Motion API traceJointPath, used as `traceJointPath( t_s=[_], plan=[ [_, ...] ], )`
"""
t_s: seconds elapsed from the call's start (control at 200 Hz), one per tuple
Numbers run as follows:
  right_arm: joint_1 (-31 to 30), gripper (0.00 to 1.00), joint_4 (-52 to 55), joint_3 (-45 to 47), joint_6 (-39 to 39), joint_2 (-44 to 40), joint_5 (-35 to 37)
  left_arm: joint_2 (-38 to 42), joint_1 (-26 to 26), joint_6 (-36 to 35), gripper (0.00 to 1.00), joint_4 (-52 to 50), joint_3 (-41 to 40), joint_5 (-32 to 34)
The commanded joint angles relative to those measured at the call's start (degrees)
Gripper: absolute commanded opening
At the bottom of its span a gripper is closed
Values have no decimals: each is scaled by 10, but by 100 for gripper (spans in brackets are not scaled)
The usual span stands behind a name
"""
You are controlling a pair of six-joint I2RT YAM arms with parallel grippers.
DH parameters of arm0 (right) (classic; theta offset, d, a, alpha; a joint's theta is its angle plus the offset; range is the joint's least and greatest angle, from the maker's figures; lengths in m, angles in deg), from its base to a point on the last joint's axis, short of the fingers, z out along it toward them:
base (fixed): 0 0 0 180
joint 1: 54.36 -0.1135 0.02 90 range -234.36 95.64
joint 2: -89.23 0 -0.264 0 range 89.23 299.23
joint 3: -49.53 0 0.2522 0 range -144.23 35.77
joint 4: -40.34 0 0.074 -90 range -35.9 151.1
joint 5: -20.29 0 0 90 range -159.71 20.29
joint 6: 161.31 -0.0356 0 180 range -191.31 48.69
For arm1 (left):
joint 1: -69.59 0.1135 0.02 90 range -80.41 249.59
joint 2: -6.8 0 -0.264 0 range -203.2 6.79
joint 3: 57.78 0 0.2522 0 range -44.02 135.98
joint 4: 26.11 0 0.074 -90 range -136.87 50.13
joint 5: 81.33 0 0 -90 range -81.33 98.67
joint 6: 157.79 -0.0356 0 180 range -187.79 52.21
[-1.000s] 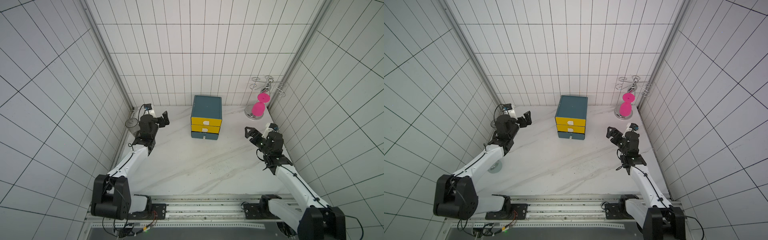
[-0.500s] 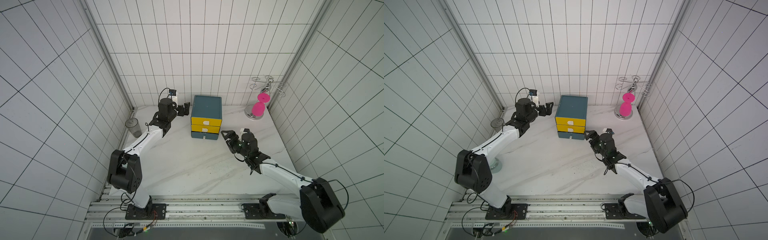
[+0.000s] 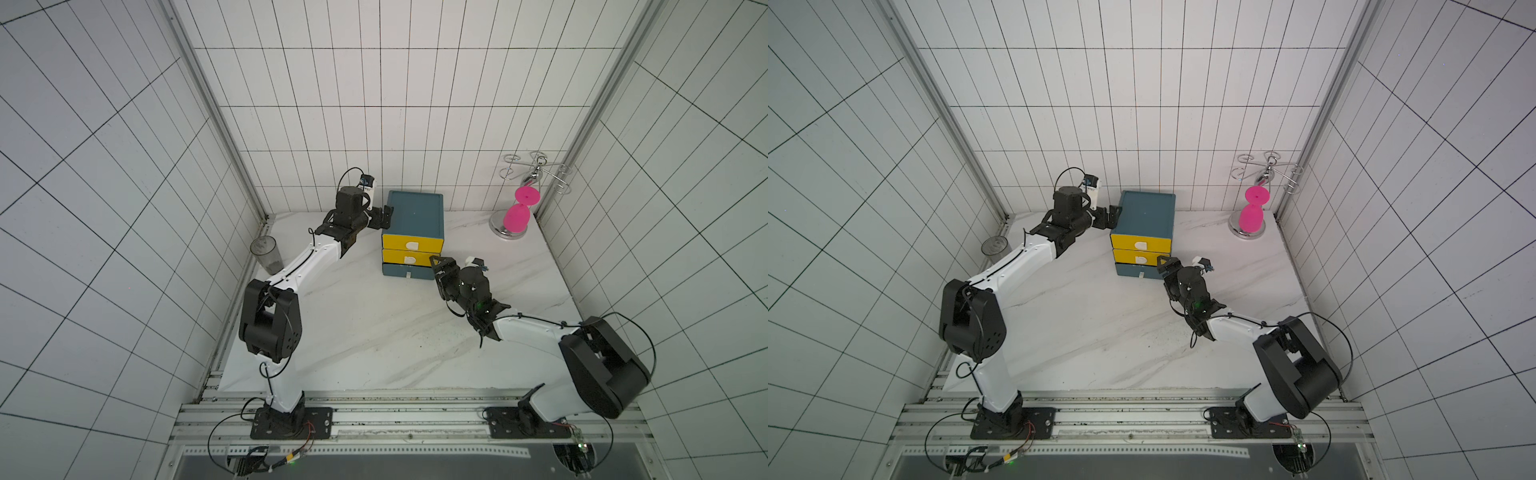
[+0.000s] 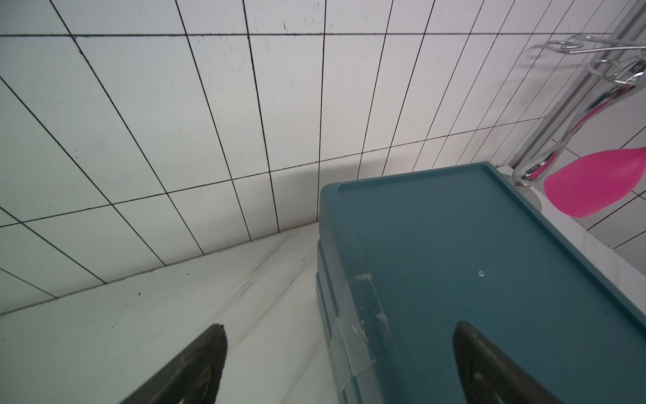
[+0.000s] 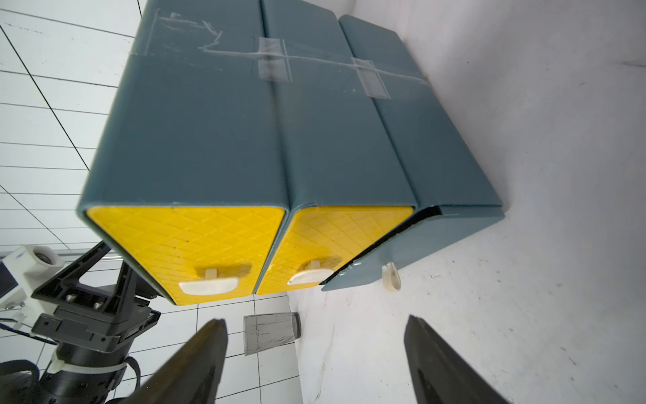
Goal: Take the postcards out of the drawer
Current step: Open the drawer in the storage box.
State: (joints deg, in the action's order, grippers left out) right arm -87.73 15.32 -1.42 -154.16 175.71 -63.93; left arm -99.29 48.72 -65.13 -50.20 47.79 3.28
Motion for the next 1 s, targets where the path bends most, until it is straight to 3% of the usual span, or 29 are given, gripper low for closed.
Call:
traceJointPath(
  t_s=[0.0,0.665,0.995],
  plan=[
    [-13,80,-58,-25,-26,22,39,-17,-7,-23,99,-14,19,5],
    [-51,74,-138,-123,-11,130,95,-52,-17,-53,99,-45,26,24],
    [-61,73,-184,-132,-12,145,112,-50,-17,-60,99,-44,21,26]
  ],
)
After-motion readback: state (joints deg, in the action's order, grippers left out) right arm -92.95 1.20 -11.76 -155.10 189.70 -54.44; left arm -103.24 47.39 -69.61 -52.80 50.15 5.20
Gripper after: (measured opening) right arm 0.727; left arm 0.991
